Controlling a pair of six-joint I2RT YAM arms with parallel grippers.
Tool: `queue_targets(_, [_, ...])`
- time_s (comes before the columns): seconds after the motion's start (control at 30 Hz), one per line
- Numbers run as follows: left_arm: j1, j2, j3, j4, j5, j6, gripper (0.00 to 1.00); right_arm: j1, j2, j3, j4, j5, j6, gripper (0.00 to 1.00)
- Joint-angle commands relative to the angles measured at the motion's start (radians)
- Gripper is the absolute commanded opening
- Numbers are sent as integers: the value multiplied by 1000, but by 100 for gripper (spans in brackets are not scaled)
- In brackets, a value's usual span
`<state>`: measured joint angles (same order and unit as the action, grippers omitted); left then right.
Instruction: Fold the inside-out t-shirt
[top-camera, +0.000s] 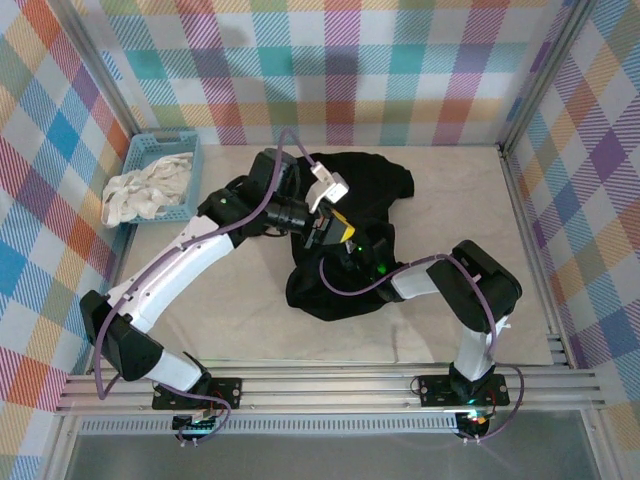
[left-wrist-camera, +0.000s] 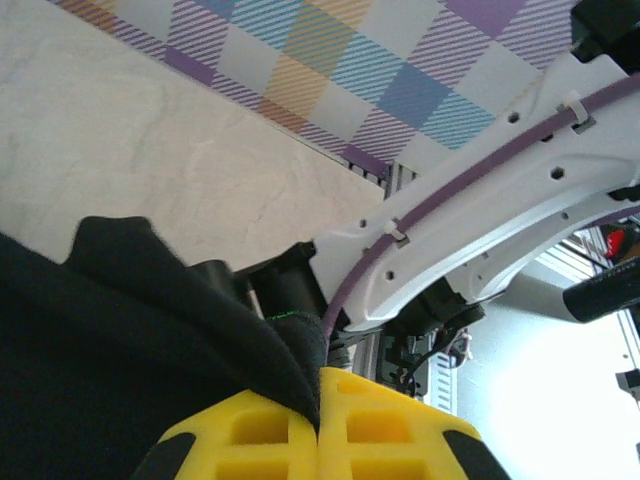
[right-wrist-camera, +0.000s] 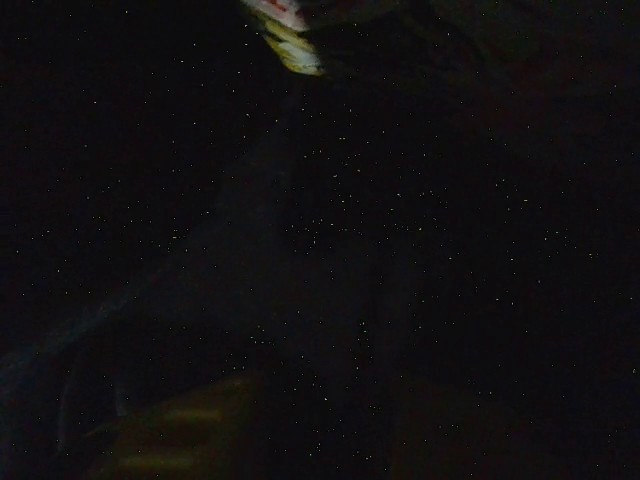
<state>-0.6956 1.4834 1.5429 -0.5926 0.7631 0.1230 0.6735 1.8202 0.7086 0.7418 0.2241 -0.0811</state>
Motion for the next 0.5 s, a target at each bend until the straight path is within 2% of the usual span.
queue_targets(0.0, [-68,-29,43,56,44,-11,0,-6,-18,53,-69,10,68,35])
queue_targets(0.17, [-163,-2,139,-2,55,38,0,-12,-9,147,-216,43,99,37])
queue_targets(0.47, [-186,-39,196,13,81,25,0,-35,37,278,-393,63,136,41])
